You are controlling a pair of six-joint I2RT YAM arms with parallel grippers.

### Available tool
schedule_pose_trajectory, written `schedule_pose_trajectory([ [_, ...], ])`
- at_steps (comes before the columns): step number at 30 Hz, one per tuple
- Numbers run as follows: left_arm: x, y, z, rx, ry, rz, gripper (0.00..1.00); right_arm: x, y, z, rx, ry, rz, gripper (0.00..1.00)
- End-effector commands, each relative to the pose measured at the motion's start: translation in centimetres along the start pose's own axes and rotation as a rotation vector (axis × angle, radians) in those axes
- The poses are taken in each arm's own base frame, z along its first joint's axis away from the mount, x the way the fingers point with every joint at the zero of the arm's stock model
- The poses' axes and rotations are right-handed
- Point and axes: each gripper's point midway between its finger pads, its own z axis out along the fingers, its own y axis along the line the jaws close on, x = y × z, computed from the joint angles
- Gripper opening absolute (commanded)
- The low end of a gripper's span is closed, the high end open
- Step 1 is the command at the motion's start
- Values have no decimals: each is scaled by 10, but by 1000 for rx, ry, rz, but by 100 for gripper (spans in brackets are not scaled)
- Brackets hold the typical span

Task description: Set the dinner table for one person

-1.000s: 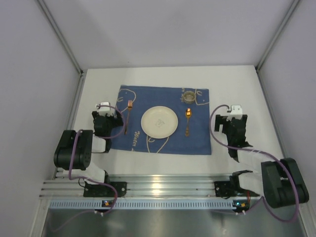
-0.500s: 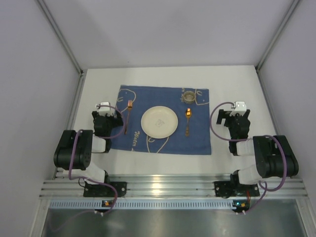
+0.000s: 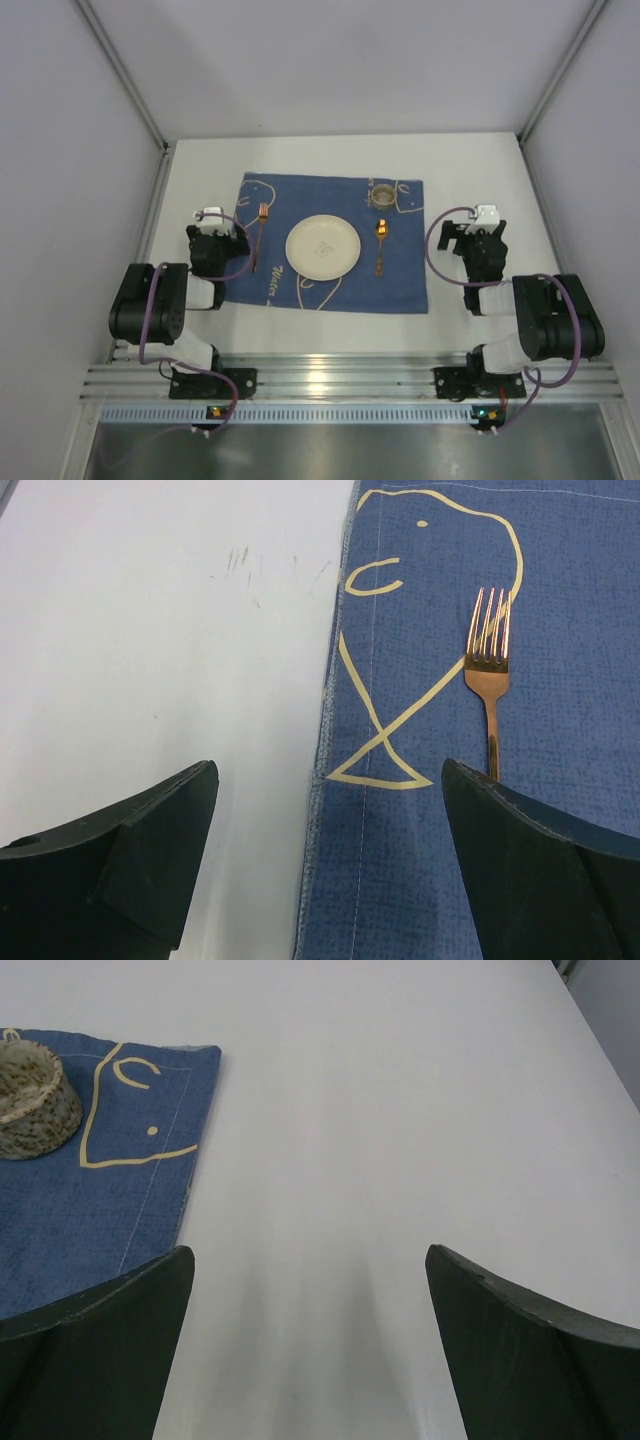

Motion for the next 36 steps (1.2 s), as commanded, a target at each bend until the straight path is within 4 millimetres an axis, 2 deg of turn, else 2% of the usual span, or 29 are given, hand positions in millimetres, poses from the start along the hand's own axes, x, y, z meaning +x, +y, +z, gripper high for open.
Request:
schedule_pose_trajectory([
  [1, -22, -5, 1, 24, -83, -7, 99, -28, -1, 6, -6, -98, 18, 100],
  [36, -21, -4, 1, 23, -81, -7, 99, -29, -1, 6, -5, -104, 17, 100],
])
